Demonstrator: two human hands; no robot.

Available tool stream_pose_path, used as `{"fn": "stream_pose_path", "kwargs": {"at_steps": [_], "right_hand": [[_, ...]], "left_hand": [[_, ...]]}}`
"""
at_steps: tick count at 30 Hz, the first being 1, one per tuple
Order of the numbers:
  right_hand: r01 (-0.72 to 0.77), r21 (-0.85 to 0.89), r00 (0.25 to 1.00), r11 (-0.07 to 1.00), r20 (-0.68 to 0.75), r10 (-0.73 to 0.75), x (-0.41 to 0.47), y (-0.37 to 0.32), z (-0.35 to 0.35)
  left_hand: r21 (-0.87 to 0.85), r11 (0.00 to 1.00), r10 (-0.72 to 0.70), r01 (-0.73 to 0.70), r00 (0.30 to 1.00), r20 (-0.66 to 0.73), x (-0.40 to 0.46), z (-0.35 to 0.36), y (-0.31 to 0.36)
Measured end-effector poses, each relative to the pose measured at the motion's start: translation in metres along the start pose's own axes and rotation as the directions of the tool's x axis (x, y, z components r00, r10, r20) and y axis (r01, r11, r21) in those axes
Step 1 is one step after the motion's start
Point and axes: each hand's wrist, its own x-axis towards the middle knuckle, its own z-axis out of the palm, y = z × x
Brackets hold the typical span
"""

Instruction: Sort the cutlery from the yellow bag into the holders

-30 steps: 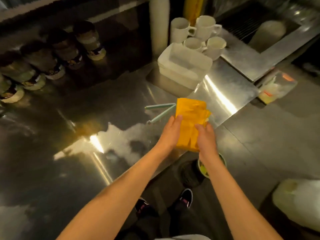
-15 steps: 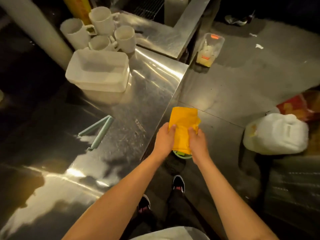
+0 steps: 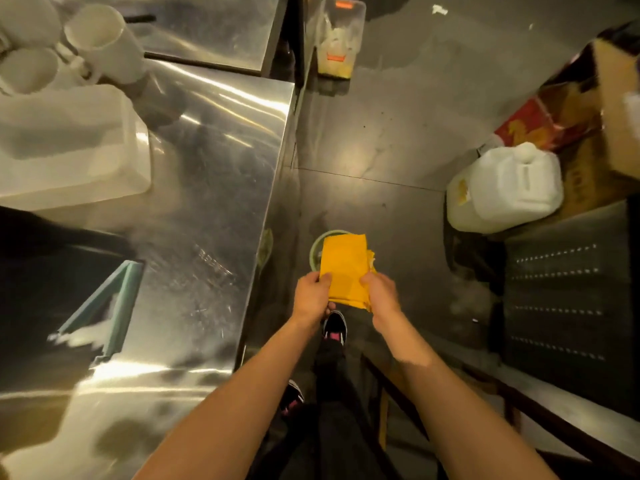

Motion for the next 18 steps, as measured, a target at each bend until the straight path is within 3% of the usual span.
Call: {"fn": "stream_pose_path", "kwargs": {"at_steps": [6,9,18], "right_hand": [[-0.224,-0.081,0.972,0.971,0.048,0.228,0.072,0.017,-0.003],[-0.254,-0.095,0.964,0.962,0.06,0.261,0.111,0.02,-0.001],[-0.274,0.076,0.962,0.959,0.01,0.274,0.224,0.034,0.04]], "left_hand": [[-0.191,0.963,-0.214,0.191,0.97,-0.112,0.063,0.034,-0.025],[-0.331,0.908,-0.307,0.258,0.946,-0.104,0.088,0.048,-0.03],[-0.417,0.882,-0.323,0.222,0.927,-0.189,0.19,0.083,-0.044]]}}
